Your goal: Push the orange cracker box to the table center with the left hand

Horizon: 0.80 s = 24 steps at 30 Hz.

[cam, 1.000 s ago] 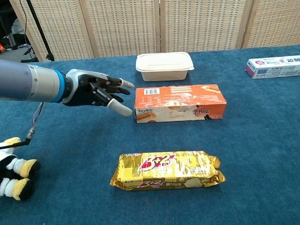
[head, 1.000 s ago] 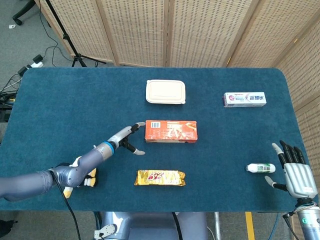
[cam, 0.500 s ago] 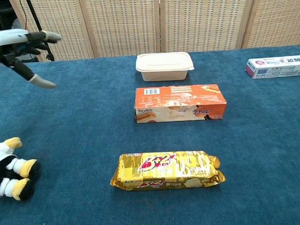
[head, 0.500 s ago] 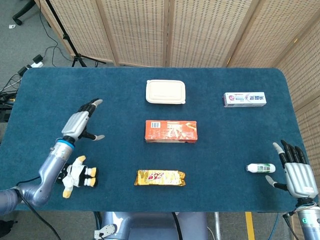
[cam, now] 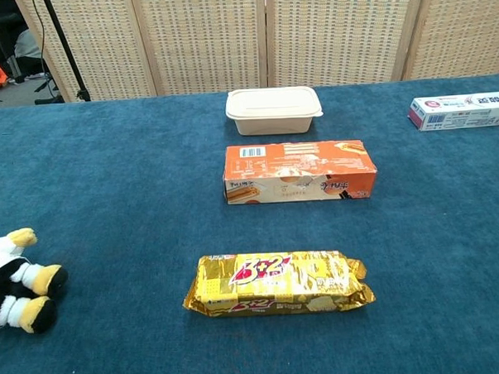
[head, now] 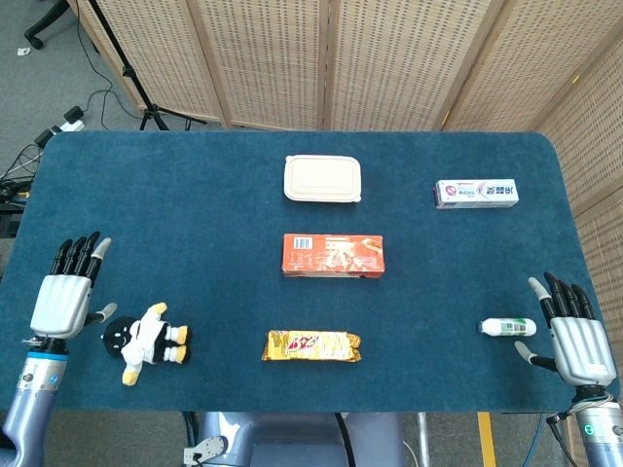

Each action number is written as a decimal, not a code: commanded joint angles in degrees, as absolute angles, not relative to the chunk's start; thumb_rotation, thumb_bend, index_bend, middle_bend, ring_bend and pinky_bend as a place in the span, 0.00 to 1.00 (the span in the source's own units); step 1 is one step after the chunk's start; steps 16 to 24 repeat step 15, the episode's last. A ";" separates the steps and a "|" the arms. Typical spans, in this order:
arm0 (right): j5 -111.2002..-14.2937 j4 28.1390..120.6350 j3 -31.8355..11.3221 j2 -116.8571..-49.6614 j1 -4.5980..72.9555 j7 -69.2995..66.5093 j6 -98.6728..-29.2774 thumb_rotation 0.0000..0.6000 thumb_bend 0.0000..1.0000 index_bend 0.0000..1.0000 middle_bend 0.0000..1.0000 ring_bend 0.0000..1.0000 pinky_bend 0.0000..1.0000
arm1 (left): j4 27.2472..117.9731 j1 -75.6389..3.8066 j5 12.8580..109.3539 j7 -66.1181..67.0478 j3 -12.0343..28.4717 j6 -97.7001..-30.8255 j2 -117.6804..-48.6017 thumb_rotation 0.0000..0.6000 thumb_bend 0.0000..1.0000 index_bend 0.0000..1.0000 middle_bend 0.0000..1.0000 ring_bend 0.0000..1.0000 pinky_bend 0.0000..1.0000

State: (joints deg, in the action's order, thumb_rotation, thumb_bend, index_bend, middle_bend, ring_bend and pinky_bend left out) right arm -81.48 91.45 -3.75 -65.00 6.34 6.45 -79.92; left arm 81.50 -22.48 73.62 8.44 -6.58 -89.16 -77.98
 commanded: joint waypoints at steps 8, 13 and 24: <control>-81.62 91.54 -3.73 -65.06 6.53 6.53 -79.69 1.00 0.25 0.05 0.00 0.00 0.04 | 79.55 -18.02 76.80 8.09 -5.01 -92.54 -78.50 1.00 0.11 0.00 0.00 0.00 0.03; -81.89 91.57 -3.45 -65.10 6.55 6.67 -79.51 1.00 0.25 0.05 0.00 0.00 0.04 | 79.74 -17.07 78.66 7.49 -4.14 -92.42 -78.33 1.00 0.11 0.00 0.00 0.00 0.03; -81.93 91.59 -3.39 -65.03 6.47 6.66 -79.60 1.00 0.25 0.05 0.00 0.00 0.04 | 80.08 -16.86 79.31 7.68 -4.04 -91.86 -78.30 1.00 0.11 0.00 0.00 0.00 0.03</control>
